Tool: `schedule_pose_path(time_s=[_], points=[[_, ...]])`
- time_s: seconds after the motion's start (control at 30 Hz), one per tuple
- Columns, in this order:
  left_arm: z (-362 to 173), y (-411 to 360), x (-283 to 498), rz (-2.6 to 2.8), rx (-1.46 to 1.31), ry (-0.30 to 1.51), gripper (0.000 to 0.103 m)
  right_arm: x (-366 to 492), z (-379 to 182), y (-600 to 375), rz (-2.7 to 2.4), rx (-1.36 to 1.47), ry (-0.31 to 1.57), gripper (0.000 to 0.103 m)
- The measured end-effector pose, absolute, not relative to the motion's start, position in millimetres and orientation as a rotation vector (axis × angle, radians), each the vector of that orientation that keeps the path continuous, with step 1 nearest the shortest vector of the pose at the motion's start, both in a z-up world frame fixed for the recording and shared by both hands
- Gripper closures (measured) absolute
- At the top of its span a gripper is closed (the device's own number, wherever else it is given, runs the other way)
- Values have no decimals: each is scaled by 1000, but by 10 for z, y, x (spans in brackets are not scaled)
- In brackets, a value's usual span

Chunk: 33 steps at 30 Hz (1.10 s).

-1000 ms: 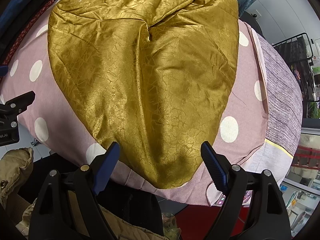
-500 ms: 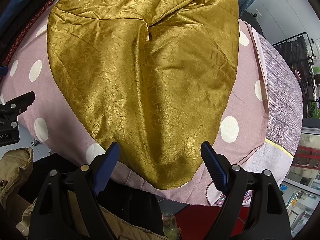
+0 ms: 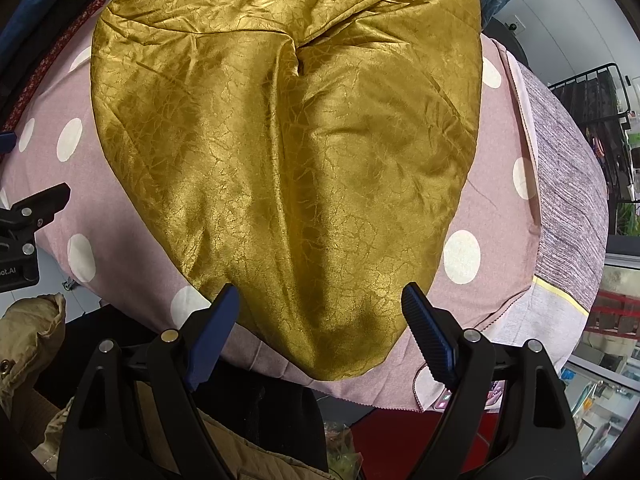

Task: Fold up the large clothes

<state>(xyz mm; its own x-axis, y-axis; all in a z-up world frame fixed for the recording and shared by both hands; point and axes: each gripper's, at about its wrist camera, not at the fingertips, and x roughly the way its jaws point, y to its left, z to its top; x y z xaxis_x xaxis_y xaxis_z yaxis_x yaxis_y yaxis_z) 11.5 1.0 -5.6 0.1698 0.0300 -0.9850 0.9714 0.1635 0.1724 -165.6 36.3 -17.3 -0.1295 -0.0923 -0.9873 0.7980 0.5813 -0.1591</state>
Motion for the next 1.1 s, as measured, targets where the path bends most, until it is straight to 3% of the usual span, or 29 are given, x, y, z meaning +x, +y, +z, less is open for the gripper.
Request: schedule_pose_path(time_s=[0.33, 0.6, 1.03, 1.07, 1.1], points=[[-41, -8, 241, -948, 1087, 1156, 6, -1654, -98, 94, -865, 656, 1380, 21], [-59, 9, 489, -910, 967, 1255, 6, -1342, -212, -450, -725, 718, 1264, 21], [-70, 400, 709, -740, 873, 1323, 6, -692, -1137, -1617, -647, 922, 1199, 21], [-71, 438, 726, -729, 867, 1327, 6, -672, -1192, -1644, -639, 945, 1204, 27], [-72, 496, 746, -713, 859, 1334, 6, -651, -1217, -1653, -627, 957, 1203, 48]])
